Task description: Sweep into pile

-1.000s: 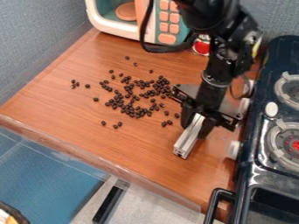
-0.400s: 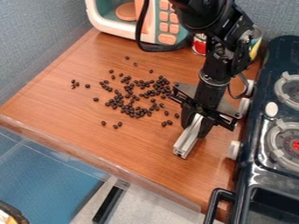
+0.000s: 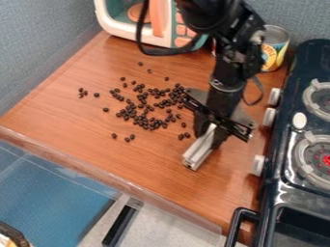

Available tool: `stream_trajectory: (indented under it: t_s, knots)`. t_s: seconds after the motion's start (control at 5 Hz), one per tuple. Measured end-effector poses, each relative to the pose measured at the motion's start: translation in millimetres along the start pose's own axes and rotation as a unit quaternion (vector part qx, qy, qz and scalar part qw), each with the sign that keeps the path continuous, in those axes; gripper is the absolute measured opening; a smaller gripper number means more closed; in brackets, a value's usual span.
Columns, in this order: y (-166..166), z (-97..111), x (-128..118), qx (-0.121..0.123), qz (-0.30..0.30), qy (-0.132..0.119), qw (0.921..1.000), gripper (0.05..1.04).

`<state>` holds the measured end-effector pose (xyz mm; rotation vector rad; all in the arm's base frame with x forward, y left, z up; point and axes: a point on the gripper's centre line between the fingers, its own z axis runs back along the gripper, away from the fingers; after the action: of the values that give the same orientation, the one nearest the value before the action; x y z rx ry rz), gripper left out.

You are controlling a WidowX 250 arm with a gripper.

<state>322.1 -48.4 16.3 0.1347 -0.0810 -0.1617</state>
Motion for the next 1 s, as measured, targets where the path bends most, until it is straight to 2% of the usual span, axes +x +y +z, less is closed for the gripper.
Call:
stream_trajectory:
  t_s: [0.2, 0.4, 1.0]
  knots:
    - [33, -5, -3, 0.004, 0.018, -0.002, 0.9998, 0.356]
    - [50, -7, -6, 0.006, 0.023, 0.003, 0.9997, 0.355]
    - [108, -12, -16, 0.012, 0.085, 0.015, 0.9962, 0.354]
